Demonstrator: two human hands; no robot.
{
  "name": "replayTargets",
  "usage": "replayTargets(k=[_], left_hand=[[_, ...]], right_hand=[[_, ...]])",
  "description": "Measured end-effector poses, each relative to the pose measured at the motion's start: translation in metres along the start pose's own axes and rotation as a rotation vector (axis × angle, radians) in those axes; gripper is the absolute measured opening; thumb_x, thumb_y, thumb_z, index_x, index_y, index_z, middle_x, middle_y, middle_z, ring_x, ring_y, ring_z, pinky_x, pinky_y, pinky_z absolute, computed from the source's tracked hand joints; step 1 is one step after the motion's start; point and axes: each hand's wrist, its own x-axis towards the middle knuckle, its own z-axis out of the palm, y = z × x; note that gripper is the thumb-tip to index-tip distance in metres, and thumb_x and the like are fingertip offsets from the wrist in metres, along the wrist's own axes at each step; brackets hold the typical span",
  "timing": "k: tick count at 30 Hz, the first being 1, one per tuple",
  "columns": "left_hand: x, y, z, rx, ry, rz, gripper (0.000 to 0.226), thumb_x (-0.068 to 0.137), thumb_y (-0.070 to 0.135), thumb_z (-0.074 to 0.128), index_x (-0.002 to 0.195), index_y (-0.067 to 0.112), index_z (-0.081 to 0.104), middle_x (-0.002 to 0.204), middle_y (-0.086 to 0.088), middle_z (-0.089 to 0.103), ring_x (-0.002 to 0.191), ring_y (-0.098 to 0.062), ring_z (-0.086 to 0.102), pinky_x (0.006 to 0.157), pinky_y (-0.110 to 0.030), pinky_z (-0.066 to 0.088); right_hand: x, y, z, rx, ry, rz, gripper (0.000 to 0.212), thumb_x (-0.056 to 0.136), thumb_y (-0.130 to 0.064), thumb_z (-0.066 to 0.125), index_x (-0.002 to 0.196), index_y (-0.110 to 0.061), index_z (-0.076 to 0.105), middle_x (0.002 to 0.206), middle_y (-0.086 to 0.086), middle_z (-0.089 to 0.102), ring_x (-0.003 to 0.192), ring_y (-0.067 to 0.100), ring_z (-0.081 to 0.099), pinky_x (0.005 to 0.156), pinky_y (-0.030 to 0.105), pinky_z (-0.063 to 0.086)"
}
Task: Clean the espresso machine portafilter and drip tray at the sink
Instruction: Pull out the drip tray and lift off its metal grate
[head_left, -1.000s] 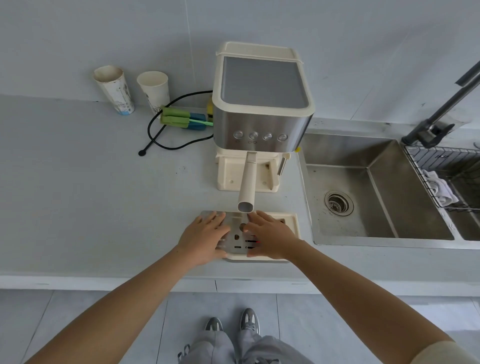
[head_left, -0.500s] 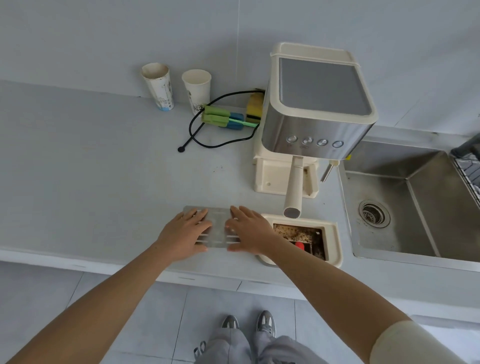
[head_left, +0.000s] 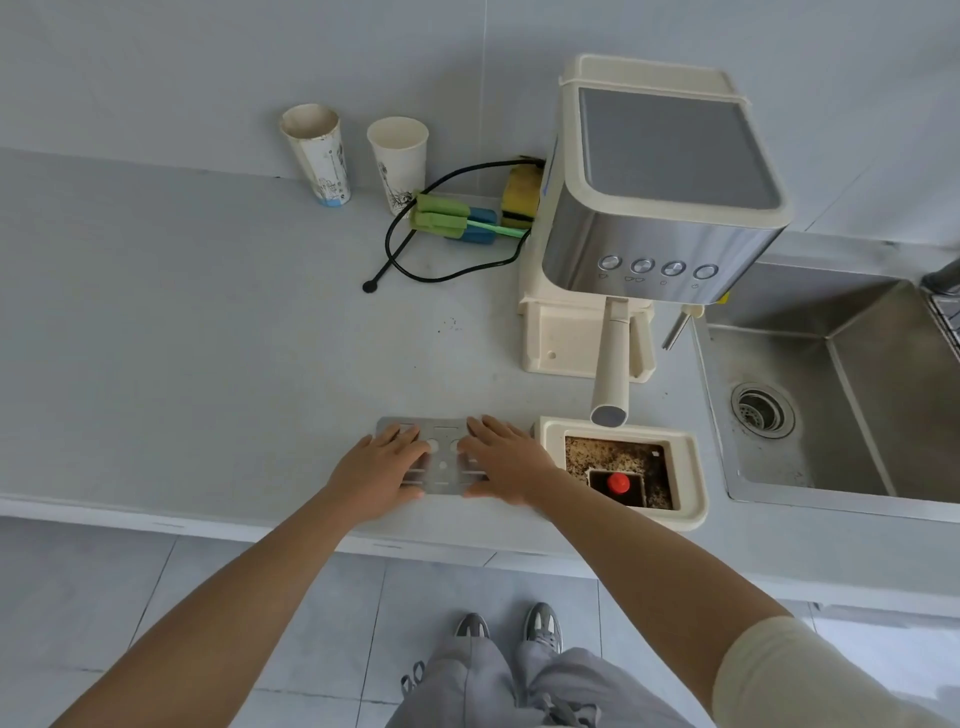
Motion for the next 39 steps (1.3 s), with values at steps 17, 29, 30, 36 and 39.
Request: replayTargets(k=[17, 29, 30, 36, 39], left_hand=[[0.017, 0.033, -0.006, -0.205, 0.007, 0.018, 0.089, 0.087, 0.045, 0.055, 0.149, 0.015, -0.002, 0.158, -0.004, 0.010, 0.142, -0.021, 0.023, 0.116, -0.036, 0.022], [0.042, 0.112, -0.001, -0.352, -0.040, 0.062, 0.118, 0.072, 0.051, 0.071, 0.148, 0.007, -0.008, 0.158, -0.006, 0.002, 0.146, -0.022, 0.010, 0.118, -0.036, 0.013], [0.045, 0.115, 0.002, -0.372, -0.031, 0.065, 0.120, 0.069, 0.051, 0.073, 0.148, 0.008, -0.006, 0.158, -0.005, 0.007, 0.144, -0.022, 0.014, 0.118, -0.039, 0.015], [0.053, 0.132, 0.008, -0.503, 0.069, 0.016, 0.118, 0.046, 0.050, 0.082, 0.141, 0.018, 0.018, 0.135, 0.003, 0.042, 0.124, -0.019, 0.043, 0.105, -0.040, 0.033], [0.057, 0.135, 0.015, -0.606, 0.080, -0.023, 0.119, 0.037, 0.054, 0.078, 0.138, 0.027, 0.020, 0.129, 0.007, 0.047, 0.118, -0.017, 0.048, 0.100, -0.040, 0.040]], right_hand=[[-0.041, 0.020, -0.004, 0.153, 0.124, 0.113, 0.087, 0.090, -0.045, 0.049, 0.148, -0.020, -0.012, 0.157, 0.005, -0.013, 0.146, 0.021, -0.011, 0.118, 0.034, -0.004], [-0.129, 0.097, 0.015, 0.407, 0.193, 0.450, 0.112, 0.075, -0.052, 0.066, 0.148, -0.017, -0.012, 0.156, 0.008, -0.017, 0.144, 0.025, -0.018, 0.117, 0.041, -0.004], [-0.134, 0.104, 0.017, 0.425, 0.179, 0.475, 0.117, 0.072, -0.052, 0.068, 0.147, -0.015, -0.014, 0.156, 0.010, -0.018, 0.143, 0.027, -0.019, 0.117, 0.042, -0.004], [-0.154, 0.140, 0.038, 0.514, 0.087, 0.478, 0.140, 0.059, -0.044, 0.081, 0.143, -0.007, -0.024, 0.155, 0.012, -0.017, 0.143, 0.029, -0.019, 0.118, 0.045, -0.001], [-0.155, 0.146, 0.044, 0.580, 0.120, 0.447, 0.142, 0.056, -0.036, 0.085, 0.144, -0.010, -0.023, 0.156, 0.009, -0.005, 0.145, 0.028, 0.002, 0.118, 0.048, 0.016]])
